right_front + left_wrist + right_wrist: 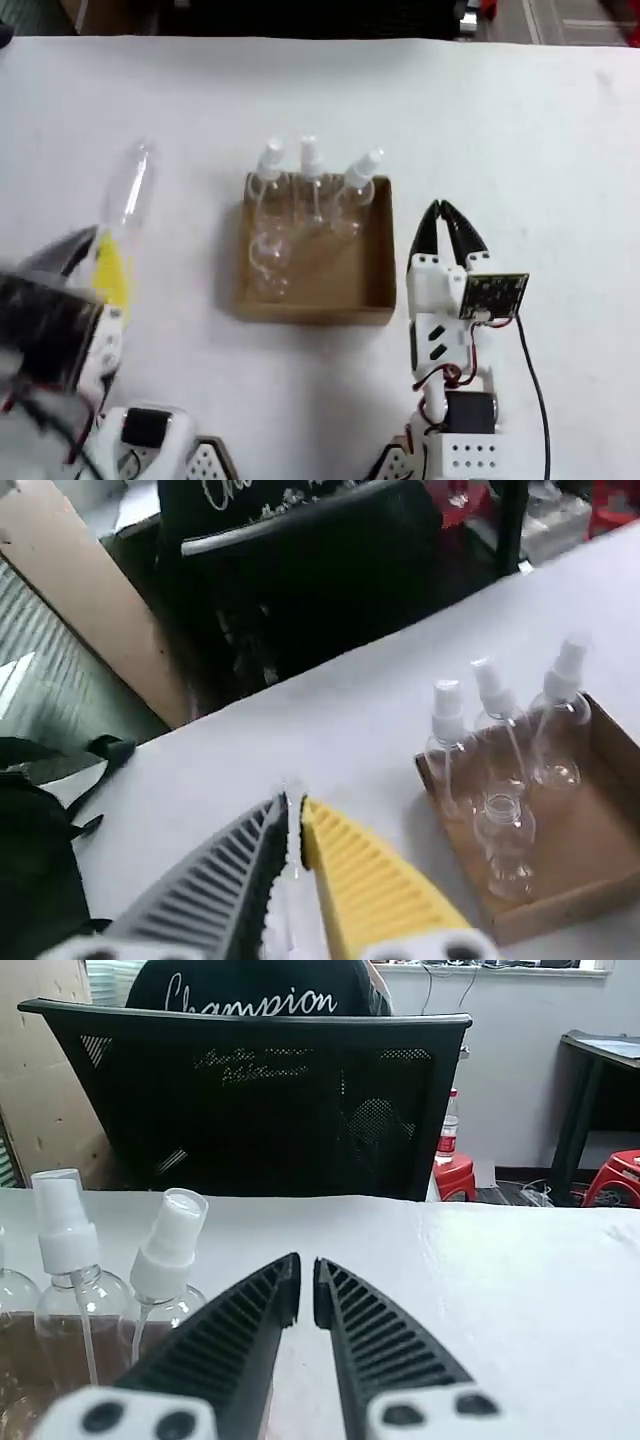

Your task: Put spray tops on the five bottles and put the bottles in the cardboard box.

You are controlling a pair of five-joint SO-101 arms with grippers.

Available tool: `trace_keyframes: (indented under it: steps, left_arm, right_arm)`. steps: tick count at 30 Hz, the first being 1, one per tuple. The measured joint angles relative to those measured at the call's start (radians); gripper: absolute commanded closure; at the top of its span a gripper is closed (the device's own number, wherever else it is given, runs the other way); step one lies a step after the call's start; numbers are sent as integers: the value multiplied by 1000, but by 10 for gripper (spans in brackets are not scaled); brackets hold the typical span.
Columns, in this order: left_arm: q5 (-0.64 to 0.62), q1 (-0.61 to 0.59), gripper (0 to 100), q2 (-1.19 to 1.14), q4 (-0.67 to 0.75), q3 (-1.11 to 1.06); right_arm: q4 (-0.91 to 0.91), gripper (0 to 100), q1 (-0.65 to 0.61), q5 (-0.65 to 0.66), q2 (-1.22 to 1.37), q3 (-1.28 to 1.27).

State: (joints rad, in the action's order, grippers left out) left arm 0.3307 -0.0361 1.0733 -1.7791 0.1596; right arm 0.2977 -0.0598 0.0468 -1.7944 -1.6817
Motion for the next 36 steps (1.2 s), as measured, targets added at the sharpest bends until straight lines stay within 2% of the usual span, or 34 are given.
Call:
trace_keyframes:
  steps: [10,19,22,25,29,32,36]
  left_arm:
    - [0,-43,977,110,0,-3]
    - [0,-44,976,112,15,-201]
    - [44,-74,976,110,46,-247]
    - [104,-166,976,110,98,-293]
    - [164,-351,976,110,195,-407]
    - [245,-474,976,110,284,-555]
    - [368,-560,976,103,404,-813]
  right_arm:
    - [0,981,0,0,0,0]
    - [0,981,-2,0,0,0]
    - [0,980,-2,0,0,0]
    - [0,980,-2,0,0,0]
    - [0,965,-2,0,0,0]
    - [0,954,-2,0,0,0]
    - [0,954,-2,0,0,0]
